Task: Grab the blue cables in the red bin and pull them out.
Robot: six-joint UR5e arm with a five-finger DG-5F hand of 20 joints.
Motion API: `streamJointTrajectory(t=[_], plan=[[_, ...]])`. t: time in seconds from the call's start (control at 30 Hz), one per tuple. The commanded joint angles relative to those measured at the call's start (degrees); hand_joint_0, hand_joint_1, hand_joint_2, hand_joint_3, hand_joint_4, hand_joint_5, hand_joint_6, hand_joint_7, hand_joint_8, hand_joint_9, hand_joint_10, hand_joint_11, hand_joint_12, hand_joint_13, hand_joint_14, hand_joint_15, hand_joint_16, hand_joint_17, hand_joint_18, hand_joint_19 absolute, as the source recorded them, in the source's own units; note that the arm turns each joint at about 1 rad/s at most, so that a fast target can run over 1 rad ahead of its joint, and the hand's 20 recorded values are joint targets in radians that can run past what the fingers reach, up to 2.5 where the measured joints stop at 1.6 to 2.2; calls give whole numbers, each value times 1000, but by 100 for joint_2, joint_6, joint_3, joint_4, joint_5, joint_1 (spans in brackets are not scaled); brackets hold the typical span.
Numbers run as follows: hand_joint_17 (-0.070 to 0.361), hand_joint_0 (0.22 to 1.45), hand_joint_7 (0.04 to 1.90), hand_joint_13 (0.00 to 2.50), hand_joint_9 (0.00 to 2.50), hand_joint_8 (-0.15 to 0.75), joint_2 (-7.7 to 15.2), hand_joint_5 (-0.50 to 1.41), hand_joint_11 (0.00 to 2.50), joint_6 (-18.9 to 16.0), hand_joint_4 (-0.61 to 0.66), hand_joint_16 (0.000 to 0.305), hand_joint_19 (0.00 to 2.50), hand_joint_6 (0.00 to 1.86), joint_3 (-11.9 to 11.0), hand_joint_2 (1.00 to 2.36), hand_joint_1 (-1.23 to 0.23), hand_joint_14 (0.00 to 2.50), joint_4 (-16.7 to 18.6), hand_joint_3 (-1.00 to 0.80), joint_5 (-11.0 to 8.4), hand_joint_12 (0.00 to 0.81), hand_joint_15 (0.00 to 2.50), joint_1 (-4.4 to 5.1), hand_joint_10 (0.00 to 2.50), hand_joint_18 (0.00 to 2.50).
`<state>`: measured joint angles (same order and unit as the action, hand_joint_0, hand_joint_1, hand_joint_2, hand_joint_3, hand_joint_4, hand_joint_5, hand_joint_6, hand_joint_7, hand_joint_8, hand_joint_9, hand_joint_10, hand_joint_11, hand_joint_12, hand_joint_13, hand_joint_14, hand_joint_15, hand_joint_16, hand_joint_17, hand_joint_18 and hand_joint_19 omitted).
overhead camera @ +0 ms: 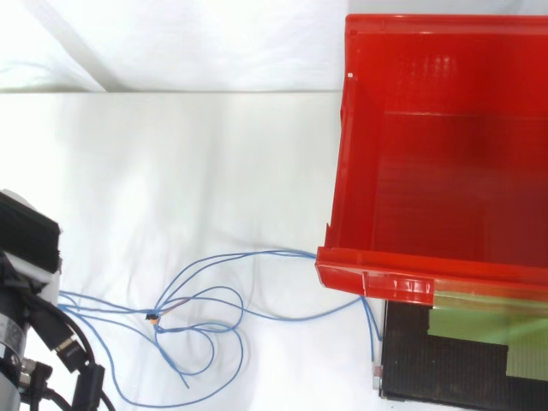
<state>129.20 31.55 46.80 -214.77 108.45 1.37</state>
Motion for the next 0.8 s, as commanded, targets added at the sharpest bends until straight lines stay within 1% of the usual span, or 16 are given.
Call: streamJointTrajectory(t=[0.0,0.07,0.1,0.33,0.47,0.7,0.77], plan=[[103,976,345,1385,1231,270,0,639,1585,-13,285,46,1044,976,-189,1006,-1027,984,6,-864,10,325,1234,-14,8,862],[103,987,330,1376,1220,277,0,620,1562,-22,282,46,1046,986,-259,1007,-1032,1010,49,-841,10,332,1207,-23,5,859],[103,990,326,1373,1217,271,0,610,1570,-39,285,46,1047,994,-286,1007,-1037,1016,120,-825,10,320,1200,-23,7,859],[103,1030,299,1353,1195,267,0,577,1572,-110,269,46,1059,1019,-286,1011,-1046,1050,181,-729,10,328,1186,-23,5,848],[103,1040,298,1342,1181,267,0,569,1573,-206,267,46,1060,1019,-286,1013,-1048,1062,252,-687,27,321,1162,-32,5,840],[103,1071,293,1309,1143,262,0,535,1583,-409,261,46,1079,1024,-330,1014,-1054,1123,348,-621,124,326,1126,-32,4,811],[103,1074,287,1300,1140,268,0,529,1589,-435,257,46,1079,1013,-347,1014,-1054,1137,383,-628,141,325,1125,-32,4,802]])
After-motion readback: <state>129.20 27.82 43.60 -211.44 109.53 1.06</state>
